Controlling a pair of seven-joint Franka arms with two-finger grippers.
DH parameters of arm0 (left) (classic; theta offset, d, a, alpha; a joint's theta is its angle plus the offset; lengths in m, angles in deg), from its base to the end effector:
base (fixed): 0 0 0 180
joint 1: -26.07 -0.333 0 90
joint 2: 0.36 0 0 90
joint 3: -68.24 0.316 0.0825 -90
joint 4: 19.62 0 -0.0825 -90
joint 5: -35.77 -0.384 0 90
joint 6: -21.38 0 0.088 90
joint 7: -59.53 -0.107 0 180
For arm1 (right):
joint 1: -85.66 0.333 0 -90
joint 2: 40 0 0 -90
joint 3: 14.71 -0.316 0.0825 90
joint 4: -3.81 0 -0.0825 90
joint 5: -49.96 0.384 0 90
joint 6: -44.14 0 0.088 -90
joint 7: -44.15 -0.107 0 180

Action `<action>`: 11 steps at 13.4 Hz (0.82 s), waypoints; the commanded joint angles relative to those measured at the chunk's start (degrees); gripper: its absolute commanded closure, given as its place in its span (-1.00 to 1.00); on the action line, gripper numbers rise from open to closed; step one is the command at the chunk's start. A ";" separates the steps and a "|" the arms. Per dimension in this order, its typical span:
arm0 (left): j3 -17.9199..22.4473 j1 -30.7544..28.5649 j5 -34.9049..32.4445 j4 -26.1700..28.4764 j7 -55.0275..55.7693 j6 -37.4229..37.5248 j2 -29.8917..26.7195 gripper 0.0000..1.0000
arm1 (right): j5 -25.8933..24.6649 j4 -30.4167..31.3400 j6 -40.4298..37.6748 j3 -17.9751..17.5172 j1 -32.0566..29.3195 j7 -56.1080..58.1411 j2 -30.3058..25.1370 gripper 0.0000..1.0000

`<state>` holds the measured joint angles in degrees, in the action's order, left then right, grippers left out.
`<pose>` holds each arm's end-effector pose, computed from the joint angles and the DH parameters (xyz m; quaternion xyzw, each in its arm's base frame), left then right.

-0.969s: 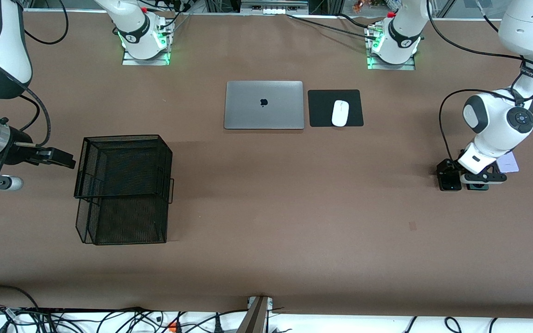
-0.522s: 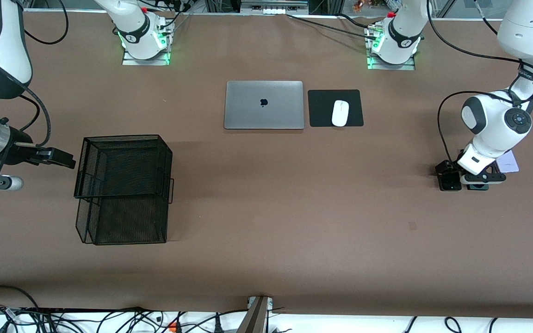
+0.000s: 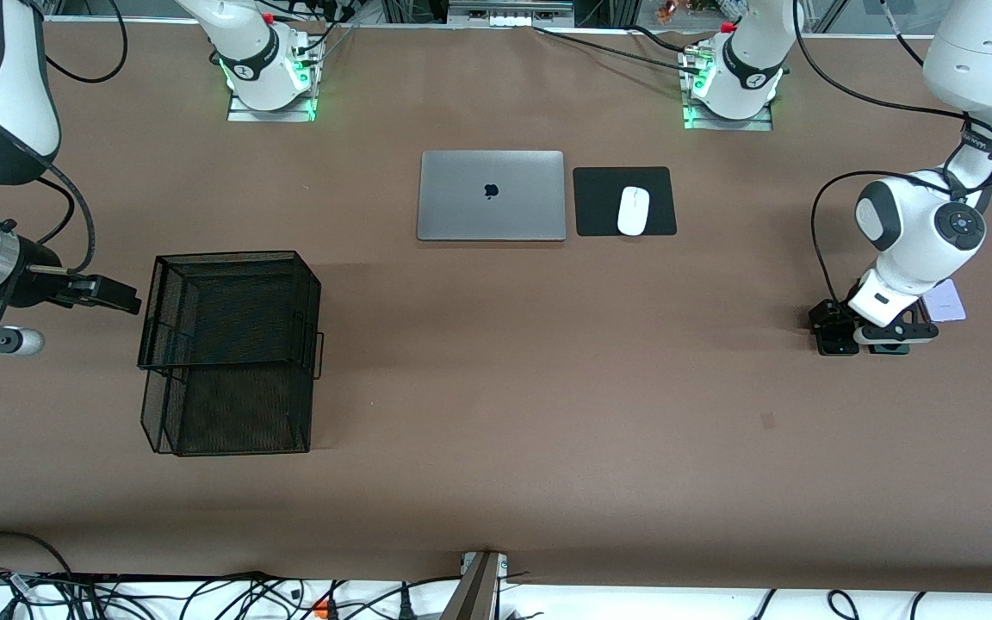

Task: Place phones with both arms
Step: 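Lower the left gripper and grasp the black flip phone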

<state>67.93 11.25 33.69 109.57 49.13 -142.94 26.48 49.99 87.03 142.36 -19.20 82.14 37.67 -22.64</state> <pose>0.5331 0.1358 0.1671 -0.9972 -0.0191 -0.0695 0.0204 0.6490 0.0046 0.5106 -0.9985 0.0496 0.0209 0.0106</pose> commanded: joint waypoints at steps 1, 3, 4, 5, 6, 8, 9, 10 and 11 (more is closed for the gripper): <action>-0.13 0.14 -1.08 -0.52 1.26 -1.88 1.54 -1.00 | 0.94 -1.22 -1.02 -0.26 -0.26 -0.47 0.40 -1.00; -0.13 0.05 -1.08 -0.52 1.26 -3.29 2.51 -1.00 | 0.94 -1.22 -1.02 -0.26 -0.26 -0.47 0.40 -1.00; -0.13 0.05 -1.08 -0.61 1.26 -3.29 2.52 -1.00 | 0.94 -1.22 -1.02 -0.26 -0.26 -0.47 0.40 -1.00; -0.13 -0.21 -1.08 -0.79 1.35 -3.29 2.69 -0.71 | 0.94 -1.22 -1.02 -0.26 -0.26 -0.47 0.40 -1.00; -0.13 -0.21 -1.00 -1.05 1.26 -3.29 2.95 -0.22 | 0.94 -1.22 -1.02 -0.26 -0.26 -0.47 0.40 -1.00; -0.13 -0.12 -0.99 -1.58 1.70 -2.94 2.96 0.52 | 0.94 -1.22 -1.02 -0.26 -0.26 -0.47 0.31 -1.00; -0.13 0.22 -0.91 -2.54 1.88 -2.16 2.87 0.73 | 0.94 -1.22 -1.02 -0.26 -0.26 -0.47 0.40 -1.00; -0.48 0.23 -0.82 -3.85 1.96 0.55 2.69 0.84 | 0.94 -1.22 -1.02 -0.26 -0.26 -0.47 0.40 -1.00; -1.35 0.31 -0.47 -6.13 2.23 5.53 2.17 0.98 | 0.94 -1.22 -1.02 -0.26 -0.26 -0.47 0.40 -1.00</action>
<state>67.67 11.29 33.69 108.04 49.87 -143.37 27.80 49.99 87.03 142.36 -19.20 82.14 37.67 -22.64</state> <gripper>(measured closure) 0.198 0.000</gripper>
